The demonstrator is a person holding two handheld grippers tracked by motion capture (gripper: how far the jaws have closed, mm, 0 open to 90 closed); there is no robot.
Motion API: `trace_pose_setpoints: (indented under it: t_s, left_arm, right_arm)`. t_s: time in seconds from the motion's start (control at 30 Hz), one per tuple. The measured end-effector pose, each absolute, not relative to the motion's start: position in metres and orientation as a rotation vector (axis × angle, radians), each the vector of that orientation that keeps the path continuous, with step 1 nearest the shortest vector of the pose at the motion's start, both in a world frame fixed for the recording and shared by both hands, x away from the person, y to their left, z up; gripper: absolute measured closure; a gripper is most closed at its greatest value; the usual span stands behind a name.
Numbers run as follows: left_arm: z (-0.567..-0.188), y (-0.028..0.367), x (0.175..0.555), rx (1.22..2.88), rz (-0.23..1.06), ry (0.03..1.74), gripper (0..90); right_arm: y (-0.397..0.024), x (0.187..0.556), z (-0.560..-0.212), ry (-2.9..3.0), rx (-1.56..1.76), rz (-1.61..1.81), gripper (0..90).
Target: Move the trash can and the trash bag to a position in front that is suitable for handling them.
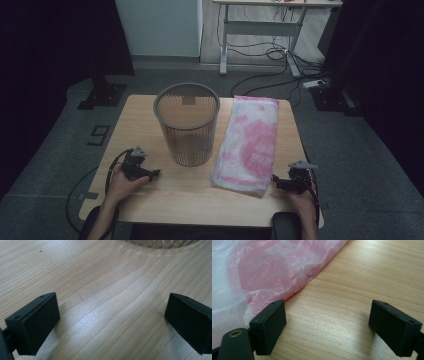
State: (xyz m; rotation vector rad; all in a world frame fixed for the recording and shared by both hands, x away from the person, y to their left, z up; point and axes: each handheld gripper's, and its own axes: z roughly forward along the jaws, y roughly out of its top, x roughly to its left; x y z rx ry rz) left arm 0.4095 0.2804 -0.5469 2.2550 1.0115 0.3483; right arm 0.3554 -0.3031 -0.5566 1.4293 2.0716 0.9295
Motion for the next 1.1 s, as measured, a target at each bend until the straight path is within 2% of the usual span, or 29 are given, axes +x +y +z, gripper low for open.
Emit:
trace_pose_setpoints:
  t_s: [0.83, 1.1]
  left_arm:
    - [-0.547, 0.279, 0.411, 2.251, 0.354, 1.024, 0.0]
    - [-0.547, 0.279, 0.412, 2.249, 0.355, 1.026, 0.0]
  right_arm:
    - [-0.303, 0.356, -0.557, 2.074, 1.429, 0.931, 13.4]
    - [-0.302, 0.361, -0.545, 2.111, 1.469, 0.939, 13.4]
